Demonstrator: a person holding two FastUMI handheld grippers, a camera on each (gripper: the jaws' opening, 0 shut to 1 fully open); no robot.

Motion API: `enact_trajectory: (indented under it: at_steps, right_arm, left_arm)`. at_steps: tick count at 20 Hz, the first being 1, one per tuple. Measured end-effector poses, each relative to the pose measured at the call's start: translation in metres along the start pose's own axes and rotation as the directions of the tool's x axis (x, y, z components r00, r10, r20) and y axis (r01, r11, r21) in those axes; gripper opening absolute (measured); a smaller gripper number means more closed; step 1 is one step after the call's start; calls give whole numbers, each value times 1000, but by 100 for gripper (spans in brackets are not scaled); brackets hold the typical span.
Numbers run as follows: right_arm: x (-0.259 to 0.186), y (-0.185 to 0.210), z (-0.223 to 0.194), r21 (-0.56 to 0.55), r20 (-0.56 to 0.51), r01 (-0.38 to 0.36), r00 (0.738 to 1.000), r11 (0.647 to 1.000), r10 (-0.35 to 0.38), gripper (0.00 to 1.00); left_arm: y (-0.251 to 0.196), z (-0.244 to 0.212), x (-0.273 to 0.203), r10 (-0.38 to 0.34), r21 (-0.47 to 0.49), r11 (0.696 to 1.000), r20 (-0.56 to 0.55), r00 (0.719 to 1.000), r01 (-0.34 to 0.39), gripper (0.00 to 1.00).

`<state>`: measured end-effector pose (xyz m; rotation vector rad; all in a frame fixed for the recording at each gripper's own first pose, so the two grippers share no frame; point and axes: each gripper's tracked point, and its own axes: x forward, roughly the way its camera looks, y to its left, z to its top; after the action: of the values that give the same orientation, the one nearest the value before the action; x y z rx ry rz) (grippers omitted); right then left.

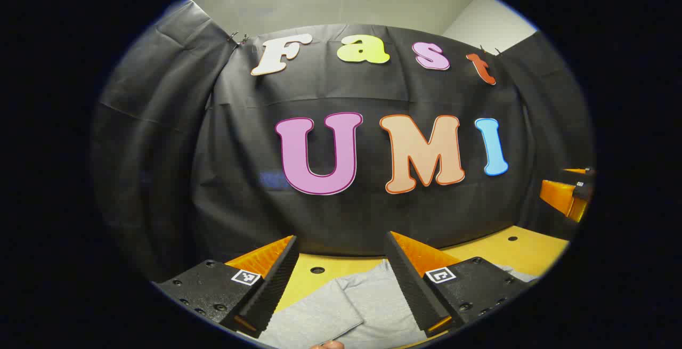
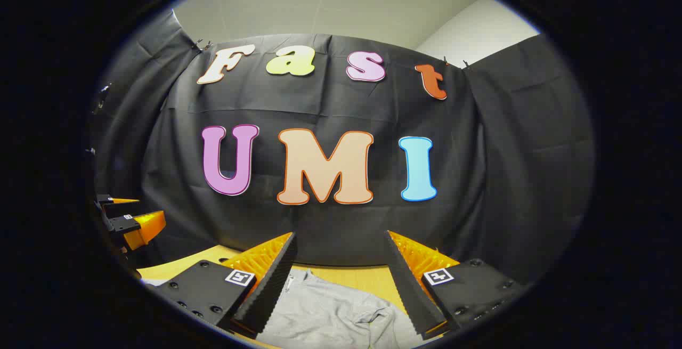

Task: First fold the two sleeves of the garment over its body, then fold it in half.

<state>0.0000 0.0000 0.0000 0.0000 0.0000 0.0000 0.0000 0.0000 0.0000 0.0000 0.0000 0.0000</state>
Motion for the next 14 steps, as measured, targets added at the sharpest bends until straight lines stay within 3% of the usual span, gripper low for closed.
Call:
enact_trajectory:
  at_steps: [4,7,14]
  right_arm:
    - [2,-3,1,-9,-1,0,1000,1000,0,100]
    - [5,-1,1,-11,-1,-3,1000,1000,3,100]
    - [4,-1,-3,-17,-10,-2,1000,1000,2,99]
  left_arm:
    - [-3,3,3,1,6,1000,8,1000,-1,93]
    - [-2,-1,3,6,5,1000,-1,1000,-6,99]
    - [6,-8,2,23,14,1000,-19,1000,-22,99]
